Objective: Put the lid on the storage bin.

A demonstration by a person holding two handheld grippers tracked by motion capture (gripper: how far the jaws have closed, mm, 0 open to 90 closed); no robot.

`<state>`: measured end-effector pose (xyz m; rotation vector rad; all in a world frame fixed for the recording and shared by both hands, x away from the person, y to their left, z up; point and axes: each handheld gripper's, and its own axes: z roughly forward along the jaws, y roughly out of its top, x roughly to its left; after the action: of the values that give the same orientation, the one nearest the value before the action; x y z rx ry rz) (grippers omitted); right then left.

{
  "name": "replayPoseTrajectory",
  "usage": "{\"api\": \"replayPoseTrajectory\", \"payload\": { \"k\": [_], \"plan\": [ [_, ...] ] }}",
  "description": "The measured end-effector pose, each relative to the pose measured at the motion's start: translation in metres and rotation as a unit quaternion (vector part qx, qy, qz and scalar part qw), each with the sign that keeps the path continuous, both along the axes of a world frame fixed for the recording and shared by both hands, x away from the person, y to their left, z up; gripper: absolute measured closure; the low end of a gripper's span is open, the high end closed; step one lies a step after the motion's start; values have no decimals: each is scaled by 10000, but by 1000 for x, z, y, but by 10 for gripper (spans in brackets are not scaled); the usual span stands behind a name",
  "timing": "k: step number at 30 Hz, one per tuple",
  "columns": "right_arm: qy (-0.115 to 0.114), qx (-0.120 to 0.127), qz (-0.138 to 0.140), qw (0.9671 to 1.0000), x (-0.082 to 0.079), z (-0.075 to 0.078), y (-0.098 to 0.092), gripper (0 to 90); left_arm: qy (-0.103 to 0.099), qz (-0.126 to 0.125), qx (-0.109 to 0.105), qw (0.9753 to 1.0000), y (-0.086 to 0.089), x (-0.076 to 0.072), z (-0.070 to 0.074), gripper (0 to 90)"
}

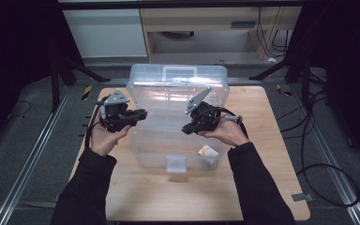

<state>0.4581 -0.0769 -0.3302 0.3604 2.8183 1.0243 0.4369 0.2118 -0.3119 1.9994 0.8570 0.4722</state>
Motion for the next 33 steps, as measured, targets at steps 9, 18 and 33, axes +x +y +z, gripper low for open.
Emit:
{"api": "replayPoseTrajectory", "payload": {
  "k": [9, 18, 33],
  "plan": [
    [-132, -33, -73, 9999, -5, -1, 1, 859, 9, 363, -3, 9993, 6, 14, -1, 857],
    [-168, -61, -163, 9997, -9, -2, 2, 855, -95, 541, -156, 9984, 18, 16, 1, 885],
    [-130, -103, -173, 9997, -16, -8, 3, 853, -201, 589, -228, 9978, 20, 15, 1, 894]
  ]
}}
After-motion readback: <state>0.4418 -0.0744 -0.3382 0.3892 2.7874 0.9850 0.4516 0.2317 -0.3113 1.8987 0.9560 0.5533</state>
